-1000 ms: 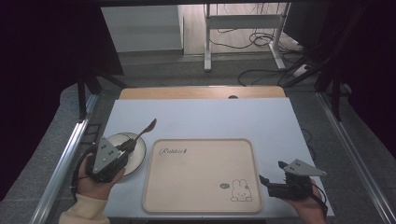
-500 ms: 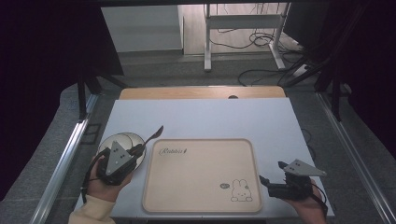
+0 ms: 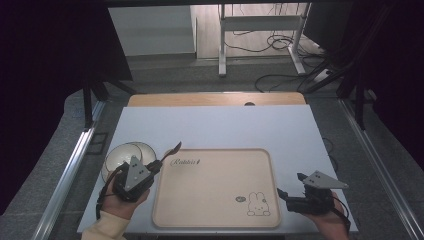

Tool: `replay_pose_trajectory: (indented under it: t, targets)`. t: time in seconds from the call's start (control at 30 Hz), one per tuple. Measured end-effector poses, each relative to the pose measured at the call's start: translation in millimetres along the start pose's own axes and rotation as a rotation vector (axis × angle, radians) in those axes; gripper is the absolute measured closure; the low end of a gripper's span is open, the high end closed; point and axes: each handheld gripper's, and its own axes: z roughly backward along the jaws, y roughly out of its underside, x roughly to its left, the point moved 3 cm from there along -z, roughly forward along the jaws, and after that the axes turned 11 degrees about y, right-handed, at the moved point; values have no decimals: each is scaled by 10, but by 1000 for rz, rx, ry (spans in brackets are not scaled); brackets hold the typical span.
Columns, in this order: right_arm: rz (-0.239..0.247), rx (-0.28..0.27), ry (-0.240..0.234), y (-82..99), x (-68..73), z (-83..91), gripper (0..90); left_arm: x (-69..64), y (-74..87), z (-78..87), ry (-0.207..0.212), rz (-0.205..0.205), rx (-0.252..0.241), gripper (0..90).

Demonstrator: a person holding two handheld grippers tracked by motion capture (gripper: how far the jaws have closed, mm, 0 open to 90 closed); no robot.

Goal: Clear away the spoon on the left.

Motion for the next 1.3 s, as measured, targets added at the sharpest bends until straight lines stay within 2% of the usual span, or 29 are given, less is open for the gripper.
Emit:
replay_pose_trajectory:
  t: [0.53, 0.57, 0.63, 0.7, 1.3]
  targets:
    - [1, 5, -4, 5, -2, -6, 135, -103, 86, -168, 22, -18, 51, 846]
    - [2, 4, -3, 4, -3, -3, 135, -124, 100, -188, 18, -33, 55, 845]
    - [1, 3, -3, 3, -2, -1, 135, -140, 107, -200, 18, -34, 57, 846]
    - [2, 2, -3, 1, -1, 1, 135, -171, 129, -243, 24, -57, 79, 846]
    - [-1, 3, -6, 4, -10, 0, 135, -234, 203, -348, 25, -88, 123, 845]
